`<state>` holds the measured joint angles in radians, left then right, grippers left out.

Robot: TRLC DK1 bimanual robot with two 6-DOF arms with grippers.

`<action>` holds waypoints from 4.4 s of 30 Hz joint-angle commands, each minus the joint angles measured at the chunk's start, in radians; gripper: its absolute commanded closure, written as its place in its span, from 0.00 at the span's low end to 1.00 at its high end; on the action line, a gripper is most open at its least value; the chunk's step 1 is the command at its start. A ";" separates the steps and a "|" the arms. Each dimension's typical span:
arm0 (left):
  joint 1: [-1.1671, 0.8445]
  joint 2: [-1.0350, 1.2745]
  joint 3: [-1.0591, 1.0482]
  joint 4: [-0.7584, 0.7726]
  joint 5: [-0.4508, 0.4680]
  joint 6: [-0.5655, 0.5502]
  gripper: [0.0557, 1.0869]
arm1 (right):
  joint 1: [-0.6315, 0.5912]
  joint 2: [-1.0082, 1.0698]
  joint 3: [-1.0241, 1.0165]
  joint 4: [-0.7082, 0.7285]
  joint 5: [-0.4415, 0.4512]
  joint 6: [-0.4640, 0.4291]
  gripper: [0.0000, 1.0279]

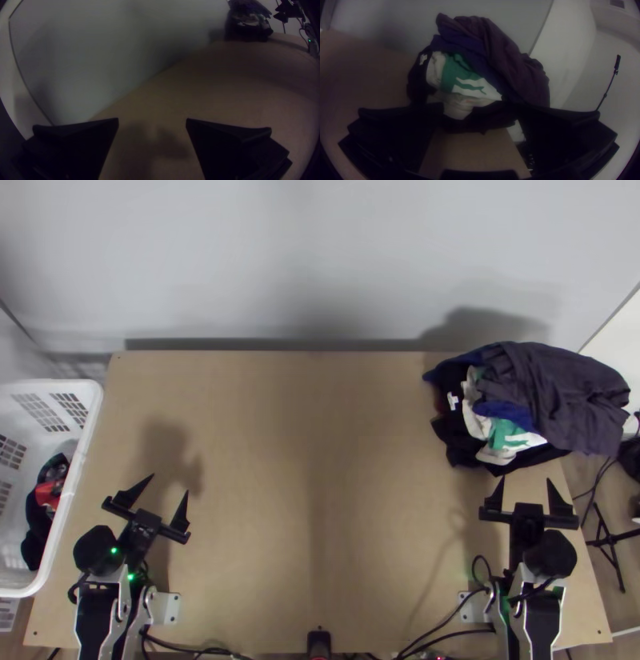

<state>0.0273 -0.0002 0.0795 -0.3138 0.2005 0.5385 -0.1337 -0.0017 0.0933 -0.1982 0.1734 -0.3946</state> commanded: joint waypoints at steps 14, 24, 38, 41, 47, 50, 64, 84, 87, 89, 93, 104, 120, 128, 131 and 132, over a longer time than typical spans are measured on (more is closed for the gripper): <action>-0.009 0.000 0.000 -0.002 0.014 -0.002 0.05 | 0.023 0.000 0.000 -0.007 -0.031 0.010 0.04; -0.109 -0.001 0.002 -0.007 0.050 -0.020 0.05 | 0.034 0.002 0.000 -0.009 -0.043 0.105 0.04; -0.168 0.000 -0.003 0.035 -0.088 0.048 0.05 | 0.036 0.081 0.003 0.026 -0.034 0.023 0.05; -0.095 0.002 0.000 0.065 -0.121 0.040 0.05 | 0.040 0.083 0.026 0.072 -0.003 -0.001 0.05; 0.086 0.174 0.117 0.162 -0.119 0.044 0.05 | 0.049 0.270 0.201 0.074 0.018 -0.006 0.04; 0.230 0.396 0.272 0.206 -0.119 -0.029 0.05 | 0.045 0.397 0.339 0.048 0.025 0.003 0.04; 0.997 1.194 1.114 -0.321 0.091 -0.078 0.05 | 0.020 0.786 1.246 -0.850 0.121 0.447 0.04; 1.134 2.306 1.884 -0.847 0.025 0.144 0.06 | 0.069 0.974 1.649 -1.169 0.086 0.488 0.04; 1.132 2.372 1.935 -0.840 0.020 0.146 0.08 | 0.069 0.988 1.672 -1.181 0.086 0.487 0.04; 1.129 2.407 1.961 -0.831 0.016 0.146 0.08 | 0.069 0.991 1.677 -1.187 0.086 0.487 0.04; 1.116 2.475 1.973 -0.817 0.016 0.141 0.08 | 0.069 0.996 1.682 -1.196 0.084 0.485 0.04; 1.099 2.590 1.973 -0.743 0.016 0.080 0.08 | 0.069 1.048 1.769 -1.204 0.083 0.484 0.04; 1.051 2.692 2.068 -0.711 0.017 0.009 0.35 | 0.069 1.132 1.852 -1.202 0.081 0.484 0.05; 1.050 2.709 2.074 -0.752 0.074 0.000 0.88 | 0.071 1.161 1.875 -1.201 0.081 0.484 0.05; 1.060 2.706 2.096 -0.791 0.094 -0.003 0.97 | 0.071 1.164 1.875 -1.199 0.081 0.484 0.04; 1.060 2.708 2.123 -0.835 0.109 -0.002 0.97 | 0.071 1.166 1.875 -1.199 0.081 0.484 0.04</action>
<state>1.0813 2.6984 2.1525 -1.0561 0.2600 0.5381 -0.0635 1.1488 1.9591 -1.4014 0.2546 0.0891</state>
